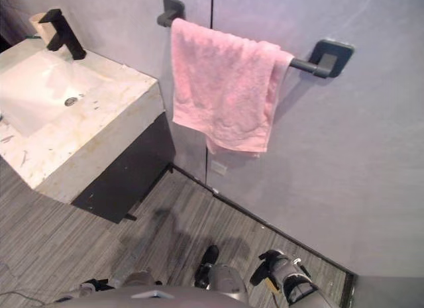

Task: Organize the bathroom.

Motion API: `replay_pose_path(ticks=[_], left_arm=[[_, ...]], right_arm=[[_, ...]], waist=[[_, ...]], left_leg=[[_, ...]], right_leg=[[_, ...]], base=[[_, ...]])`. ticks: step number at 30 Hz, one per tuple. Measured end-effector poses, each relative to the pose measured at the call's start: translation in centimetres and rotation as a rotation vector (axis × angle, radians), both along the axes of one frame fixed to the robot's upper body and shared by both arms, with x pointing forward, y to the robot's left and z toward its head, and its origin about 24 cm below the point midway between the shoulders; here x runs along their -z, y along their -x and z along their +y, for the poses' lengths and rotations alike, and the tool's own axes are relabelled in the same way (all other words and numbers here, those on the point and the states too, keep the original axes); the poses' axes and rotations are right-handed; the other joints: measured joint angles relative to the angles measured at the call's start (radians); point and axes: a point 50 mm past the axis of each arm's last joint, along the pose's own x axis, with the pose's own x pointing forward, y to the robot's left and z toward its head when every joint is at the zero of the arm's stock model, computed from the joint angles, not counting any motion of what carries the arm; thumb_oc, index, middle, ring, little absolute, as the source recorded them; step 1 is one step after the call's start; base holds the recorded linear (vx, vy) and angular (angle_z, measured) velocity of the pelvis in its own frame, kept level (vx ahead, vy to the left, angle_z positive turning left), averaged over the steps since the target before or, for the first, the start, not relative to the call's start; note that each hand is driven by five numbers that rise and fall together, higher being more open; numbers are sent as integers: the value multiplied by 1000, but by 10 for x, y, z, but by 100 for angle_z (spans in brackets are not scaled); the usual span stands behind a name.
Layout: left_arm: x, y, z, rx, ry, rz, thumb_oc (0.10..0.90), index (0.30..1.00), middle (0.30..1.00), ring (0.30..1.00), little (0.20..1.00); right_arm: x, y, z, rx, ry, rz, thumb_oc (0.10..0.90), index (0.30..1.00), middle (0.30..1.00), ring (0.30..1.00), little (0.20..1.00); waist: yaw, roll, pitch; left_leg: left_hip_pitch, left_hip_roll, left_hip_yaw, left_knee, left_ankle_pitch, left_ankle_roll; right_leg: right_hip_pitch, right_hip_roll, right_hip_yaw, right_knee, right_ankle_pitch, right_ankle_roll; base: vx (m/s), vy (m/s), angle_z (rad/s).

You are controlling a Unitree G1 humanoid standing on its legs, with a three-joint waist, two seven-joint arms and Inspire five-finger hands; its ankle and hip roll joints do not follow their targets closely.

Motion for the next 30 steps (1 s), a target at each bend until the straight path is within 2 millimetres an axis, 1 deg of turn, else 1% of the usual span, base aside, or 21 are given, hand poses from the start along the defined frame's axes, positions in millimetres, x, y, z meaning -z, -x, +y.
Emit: replay_pose_path(ticks=[1, 3, 4, 5, 8, 10, 11, 13, 15, 17, 19, 20, 21, 22, 23, 24, 25, 26, 27, 28, 30], left_arm=[[-1, -3, 0, 5, 0, -12, 800, 900, 900, 900, 900], [-1, -6, -3, 27, 13, -30, 800, 900, 900, 900, 900], [-3, -14, -4, 31, 15, -54, 800, 900, 900, 900, 900], [-4, -20, -3, 36, 13, -72, 800, 900, 900, 900, 900], [-4, -18, -1, 36, 13, -79, 800, 900, 900, 900, 900], [-4, -13, 2, 32, 5, -69, 800, 900, 900, 900, 900], [-5, -13, 4, 31, 1, -70, 800, 900, 900, 900, 900], [-4, -10, 5, 30, 2, -69, 800, 900, 900, 900, 900], [-5, -9, 7, 31, -5, -68, 800, 900, 900, 900, 900], [-4, -7, 7, 33, -4, -63, 800, 900, 900, 900, 900], [-4, -11, 4, 58, -3, -68, 800, 900, 900, 900, 900], [-5, -21, -2, 78, 10, -91, 800, 900, 900, 900, 900], [-6, -29, -7, 97, 20, -108, 800, 900, 900, 900, 900], [-9, -39, -8, 128, 24, -132, 800, 900, 900, 900, 900], [-9, -39, -8, 128, 24, -132, 800, 900, 900, 900, 900], [-18, -66, -11, 209, 23, -189, 800, 900, 900, 900, 900], [-19, -66, -8, 222, 14, -183, 800, 900, 900, 900, 900], [-21, -71, -7, 226, 7, -195, 800, 900, 900, 900, 900], [-23, -74, -6, 231, -2, -193, 800, 900, 900, 900, 900], [-23, -75, -5, 217, -5, -191, 800, 900, 900, 900, 900], [-19, -61, 3, 154, -15, -147, 800, 900, 900, 900, 900]], right_arm=[[2, 4, 3, 3, -6, 6, 800, 900, 900, 900, 900], [0, -2, 7, -9, -7, -35, 800, 900, 900, 900, 900], [-1, -6, 7, -11, -3, -51, 800, 900, 900, 900, 900], [-1, -8, 8, -8, -8, -55, 800, 900, 900, 900, 900], [0, -7, 9, -2, -13, -53, 800, 900, 900, 900, 900], [-1, -9, 11, -4, -15, -63, 800, 900, 900, 900, 900], [-1, -8, 12, 6, -20, -66, 800, 900, 900, 900, 900], [0, -6, 10, 26, -20, -67, 800, 900, 900, 900, 900], [1, -3, 11, 34, -26, -64, 800, 900, 900, 900, 900], [1, -1, 11, 62, -37, -70, 800, 900, 900, 900, 900], [0, -2, 11, 82, -45, -82, 800, 900, 900, 900, 900], [0, 0, 7, 103, -41, -83, 800, 900, 900, 900, 900], [1, 5, 5, 119, -35, -73, 800, 900, 900, 900, 900], [2, 9, 5, 136, -38, -59, 800, 900, 900, 900, 900], [2, 9, 5, 136, -38, -59, 800, 900, 900, 900, 900], [6, 17, 7, 152, -50, -35, 800, 900, 900, 900, 900], [7, 15, 10, 151, -54, -39, 800, 900, 900, 900, 900], [8, 17, 11, 154, -54, -35, 800, 900, 900, 900, 900], [7, 11, 10, 144, -44, -42, 800, 900, 900, 900, 900], [6, 9, 2, 135, -3, -24, 800, 900, 900, 900, 900], [3, 6, -3, 104, 23, -35, 800, 900, 900, 900, 900]], waist=[[-3, 2, -2], [-24, 18, -11], [-24, 7, -1], [-22, -8, 9], [-23, -17, 14], [-24, -29, 10], [-26, -41, 16], [-27, -31, 27], [-23, -37, 34], [-25, -41, 37], [-41, -50, 53], [-77, -37, 67], [-96, -19, 73], [-99, 0, 81], [-99, 0, 81], [-106, 33, 100], [-92, 48, 104], [-78, 40, 100], [-61, 60, 111], [-59, 82, 115], [-51, 81, 118]], left_leg=[[20, -6, 23, -41, -21, 18], [38, -48, 21, -210, -54, 87], [49, -81, 23, -284, -63, 117], [51, -111, 23, -327, -38, 151], [60, -156, 21, -365, 7, 187], [54, -177, 20, -378, 24, 208], [45, -198, 17, -377, 71, 211], [47, -211, 10, -383, 76, 220], [43, -226, 5, -374, 79, 225], [41, -227, 0, -372, 79, 225], [29, -227, -40, -358, 81, 229], [18, -226, -110, -359, 90, 242], [14, -223, -162, -370, 95, 252], [1, -217, -218, -395, 111, 276], [1, -217, -218, -395, 111, 276], [-25, -189, -278, -399, 165, 268], [-43, -182, -279, -399, 184, 259], [-64, -183, -274, -385, 201, 257], [-88, -177, -282, -373, 203, 256], [-87, -172, -310, -413, 193, 238], [-86, -175, -295, -465, 216, 220]], right_leg=[[-6, -2, -14, 2, 10, 2], [-60, -31, -30, 55, 29, 4], [-92, -58, -26, 85, 32, 18], [-103, -83, -22, 91, 46, 41], [-107, -111, 10, 76, 57, 160], [-119, -120, 49, 72, 61, 193], [-121, -130, 83, 50, 71, 217], [-118, -131, 120, 36, 84, 238], [-117, -141, 145, 32, 127, 260], [-111, -142, 155, 29, 136, 264], [-114, -138, 254, 54, 171, 254], [-129, -132, 437, 108, 174, 249], [-144, -126, 591, 131, 146, 271], [-142, -128, 699, 171, 123, 275], [-142, -128, 699, 171, 123, 275], [-144, -90, 818, 352, 38, 266], [-126, -89, 816, 387, 40, 261], [-112, -91, 797, 391, 36, 265], [-118, -79, 791, 412, 3, 274], [-78, -60, 730, 331, -39, 261], [-38, -60, 723, 190, -39, 264]], base=[[-379, 120, 32], [-284, 80, 37], [-193, 56, 29], [-144, 45, 24], [-221, 62, 7], [-217, 47, 8], [-263, 44, 20], [-240, 31, 17], [-223, -5, 12], [-196, -39, 11], [-280, -82, 61], [-251, -60, 133], [-230, -41, 163], [-201, -31, 102], [-192, -7, 150], [-345, -4, 126], [-429, -6, 141], [-308, -7, 43], [-224, -19, 45], [-249, -44, 21], [-206, -55, -15]])
